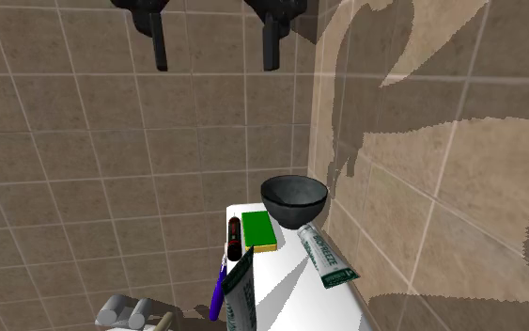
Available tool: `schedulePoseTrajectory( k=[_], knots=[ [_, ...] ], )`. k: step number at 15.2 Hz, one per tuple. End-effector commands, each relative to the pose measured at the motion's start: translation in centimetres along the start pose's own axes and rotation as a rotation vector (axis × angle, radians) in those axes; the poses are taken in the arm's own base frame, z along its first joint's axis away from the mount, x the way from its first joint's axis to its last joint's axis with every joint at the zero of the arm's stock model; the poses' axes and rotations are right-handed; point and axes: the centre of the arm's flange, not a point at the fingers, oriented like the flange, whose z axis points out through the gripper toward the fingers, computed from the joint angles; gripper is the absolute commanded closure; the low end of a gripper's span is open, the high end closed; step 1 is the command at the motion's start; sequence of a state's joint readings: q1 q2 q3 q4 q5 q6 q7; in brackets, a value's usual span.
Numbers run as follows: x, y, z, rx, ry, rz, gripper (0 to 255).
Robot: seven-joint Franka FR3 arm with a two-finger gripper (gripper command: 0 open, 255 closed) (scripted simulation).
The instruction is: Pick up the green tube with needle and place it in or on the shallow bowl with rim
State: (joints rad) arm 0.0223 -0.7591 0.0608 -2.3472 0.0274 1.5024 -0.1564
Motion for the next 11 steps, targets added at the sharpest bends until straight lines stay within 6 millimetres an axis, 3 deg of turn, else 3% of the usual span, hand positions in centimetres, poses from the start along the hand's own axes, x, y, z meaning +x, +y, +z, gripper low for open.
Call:
schedulePoseTrajectory(
  k=[1,11],
  knots=[
    [0.0,0.0,0.0,0.0,0.0,0.0,0],
    [9.3,-3.4,9.4,-0.144,0.007,0.079,0]
  ],
)
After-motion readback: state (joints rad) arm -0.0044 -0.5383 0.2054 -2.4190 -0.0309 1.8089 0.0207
